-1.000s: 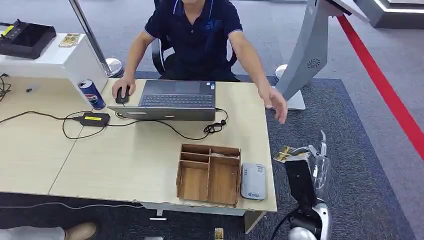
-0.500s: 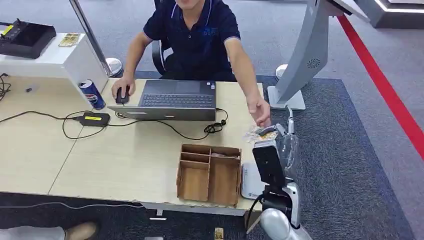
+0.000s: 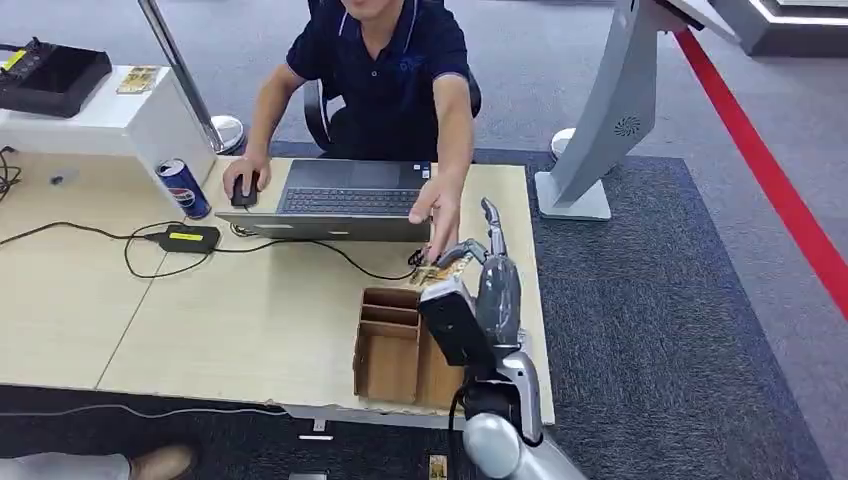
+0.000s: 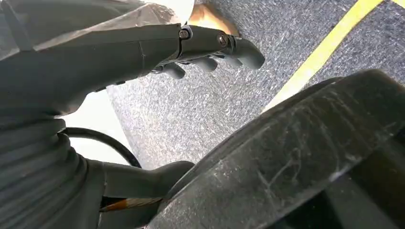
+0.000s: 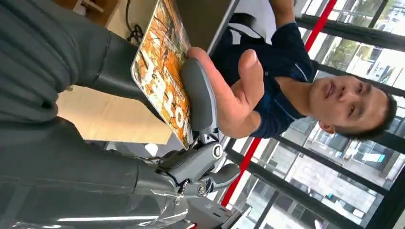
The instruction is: Pass the card to the sensor for recognition and then transmit it.
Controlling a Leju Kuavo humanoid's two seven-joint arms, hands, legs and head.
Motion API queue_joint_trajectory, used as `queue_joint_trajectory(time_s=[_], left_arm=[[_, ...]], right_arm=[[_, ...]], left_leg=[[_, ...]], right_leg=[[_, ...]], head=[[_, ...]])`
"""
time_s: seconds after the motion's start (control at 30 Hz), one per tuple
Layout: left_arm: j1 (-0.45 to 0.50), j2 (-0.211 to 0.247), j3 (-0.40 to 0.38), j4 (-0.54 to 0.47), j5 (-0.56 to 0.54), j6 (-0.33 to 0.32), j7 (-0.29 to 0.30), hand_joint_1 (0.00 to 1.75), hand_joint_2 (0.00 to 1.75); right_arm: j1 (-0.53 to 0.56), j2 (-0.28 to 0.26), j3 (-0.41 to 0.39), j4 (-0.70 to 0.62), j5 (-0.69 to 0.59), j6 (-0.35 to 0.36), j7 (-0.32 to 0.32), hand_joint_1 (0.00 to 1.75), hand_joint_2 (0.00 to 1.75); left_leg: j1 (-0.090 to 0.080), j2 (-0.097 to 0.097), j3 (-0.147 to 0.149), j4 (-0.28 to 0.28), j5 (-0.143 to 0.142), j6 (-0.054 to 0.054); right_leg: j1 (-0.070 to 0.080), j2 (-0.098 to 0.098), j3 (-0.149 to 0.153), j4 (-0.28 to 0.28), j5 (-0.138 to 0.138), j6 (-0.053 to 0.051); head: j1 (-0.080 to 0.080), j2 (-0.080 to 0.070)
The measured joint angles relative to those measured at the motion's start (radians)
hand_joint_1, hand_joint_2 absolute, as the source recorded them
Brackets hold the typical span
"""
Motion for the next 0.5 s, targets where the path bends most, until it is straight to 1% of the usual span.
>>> queue_joint_trajectory(time_s=[0.23, 0.27, 0.3, 0.43, 0.5], left_arm=[[0.0, 0.0, -0.001, 0.0, 0.0, 0.0, 0.0, 0.0, 1.75], [0.0, 0.0, -0.001, 0.0, 0.0, 0.0, 0.0, 0.0, 1.75], [0.0, 0.0, -0.001, 0.0, 0.0, 0.0, 0.0, 0.0, 1.75], [0.0, 0.0, -0.001, 0.0, 0.0, 0.0, 0.0, 0.0, 1.75], [0.0, 0.0, -0.002, 0.0, 0.001, 0.0, 0.0, 0.0, 1.75]], right_arm=[[-0.01, 0.005, 0.024, 0.018, -0.005, -0.001, 0.0, 1.75, 1.75], [-0.01, 0.005, 0.026, 0.018, -0.009, -0.002, 0.001, 1.66, 1.75], [-0.01, 0.005, 0.029, 0.019, -0.012, -0.003, 0.004, 0.0, 1.75], [-0.011, 0.005, 0.04, 0.021, -0.015, -0.003, 0.005, 0.0, 1.75], [-0.011, 0.005, 0.045, 0.021, -0.014, -0.003, 0.015, 0.0, 1.75]], left_leg=[[0.0, 0.0, -0.001, 0.0, 0.0, 0.0], [0.0, 0.0, -0.001, 0.0, 0.0, 0.0], [0.0, 0.0, -0.001, 0.0, 0.0, 0.0], [0.0, 0.0, -0.001, 0.0, 0.0, 0.0], [0.0, 0.0, -0.001, 0.0, 0.0, 0.0]], right_leg=[[0.0, 0.0, -0.001, 0.0, 0.0, 0.0], [0.0, 0.0, -0.001, 0.0, 0.0, 0.0], [0.0, 0.0, -0.001, 0.0, 0.0, 0.0], [0.0, 0.0, -0.001, 0.0, 0.0, 0.0], [0.0, 0.0, -0.001, 0.0, 0.0, 0.0]], head=[[0.0, 0.0], [0.0, 0.0], [0.0, 0.0], [0.0, 0.0], [0.0, 0.0]])
